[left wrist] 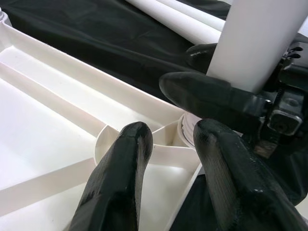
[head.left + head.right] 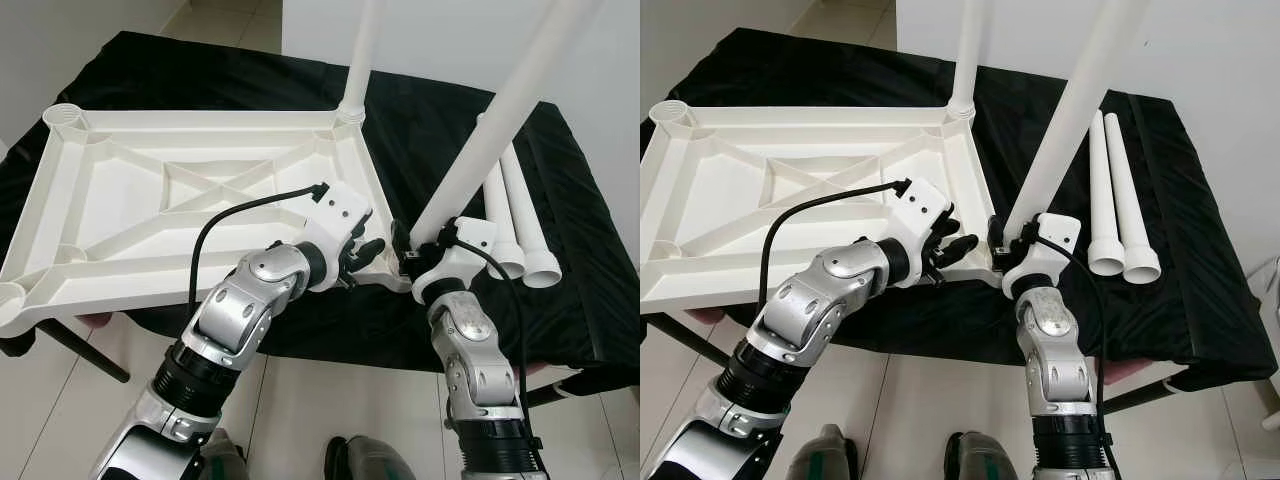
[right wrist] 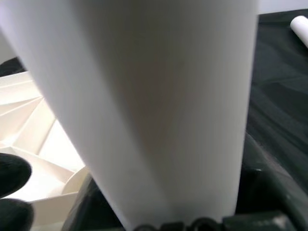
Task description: Building children table
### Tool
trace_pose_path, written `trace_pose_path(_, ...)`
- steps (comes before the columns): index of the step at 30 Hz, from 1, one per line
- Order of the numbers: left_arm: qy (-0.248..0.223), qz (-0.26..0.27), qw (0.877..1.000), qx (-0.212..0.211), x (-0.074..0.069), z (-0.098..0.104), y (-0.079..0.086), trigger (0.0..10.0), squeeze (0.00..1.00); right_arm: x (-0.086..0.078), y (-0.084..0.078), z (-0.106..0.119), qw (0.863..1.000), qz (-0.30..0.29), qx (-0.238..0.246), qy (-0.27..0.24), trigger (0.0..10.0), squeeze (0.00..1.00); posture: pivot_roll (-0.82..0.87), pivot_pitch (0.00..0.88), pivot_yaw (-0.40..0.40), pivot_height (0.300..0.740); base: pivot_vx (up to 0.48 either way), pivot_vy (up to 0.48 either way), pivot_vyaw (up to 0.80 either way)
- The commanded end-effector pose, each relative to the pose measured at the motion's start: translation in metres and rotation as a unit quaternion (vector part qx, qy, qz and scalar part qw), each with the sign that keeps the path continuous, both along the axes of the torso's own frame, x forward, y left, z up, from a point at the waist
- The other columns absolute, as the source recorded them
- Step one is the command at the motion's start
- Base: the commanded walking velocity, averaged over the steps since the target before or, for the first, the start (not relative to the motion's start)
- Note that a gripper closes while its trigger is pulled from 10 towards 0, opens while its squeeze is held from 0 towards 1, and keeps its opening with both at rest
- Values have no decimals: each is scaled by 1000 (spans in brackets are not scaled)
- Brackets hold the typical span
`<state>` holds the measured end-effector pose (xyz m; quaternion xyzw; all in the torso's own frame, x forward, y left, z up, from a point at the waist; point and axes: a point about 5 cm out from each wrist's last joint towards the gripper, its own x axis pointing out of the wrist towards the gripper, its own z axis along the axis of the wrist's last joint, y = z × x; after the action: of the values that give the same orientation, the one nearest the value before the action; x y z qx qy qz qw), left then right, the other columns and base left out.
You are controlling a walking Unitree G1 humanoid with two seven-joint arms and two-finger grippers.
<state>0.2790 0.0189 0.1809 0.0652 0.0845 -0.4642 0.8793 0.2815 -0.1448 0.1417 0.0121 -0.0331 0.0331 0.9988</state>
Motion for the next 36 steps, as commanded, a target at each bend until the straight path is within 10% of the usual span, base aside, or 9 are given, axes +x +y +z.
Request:
trace_pose_path(1,5,-10,1000,3,-2,-2,-3,10000,0,0,-11,-12,1000,-14,-8,27,10000,1000,-56,42,-50,740,0,0,0)
trace_pose_path(8,6,-11,1000,10,-3,-3,0,10000,0,6,-14,-7,999,49,-3,12,10000,1000,-47,36,-47,740,0,0,0)
trace_pose_path(9,6,-15,1000,11,-4,-3,1,10000,0,7,-15,-5,997,70,1,12,10000,102,-43,32,-54,740,0,0,0)
trace_pose_path(12,7,-23,1000,14,-6,-4,3,10000,0,7,-17,-2,994,107,2,7,10000,0,-44,31,-55,740,0,0,0)
trace_pose_path(23,28,-77,995,63,-28,-18,27,10000,0,16,-30,2,958,284,-41,18,10000,0,-53,27,-43,740,0,0,0)
trace_pose_path(36,23,-62,996,57,-30,-14,34,10000,0,28,-41,2,942,327,-62,34,10000,0,-34,29,-50,740,0,0,0)
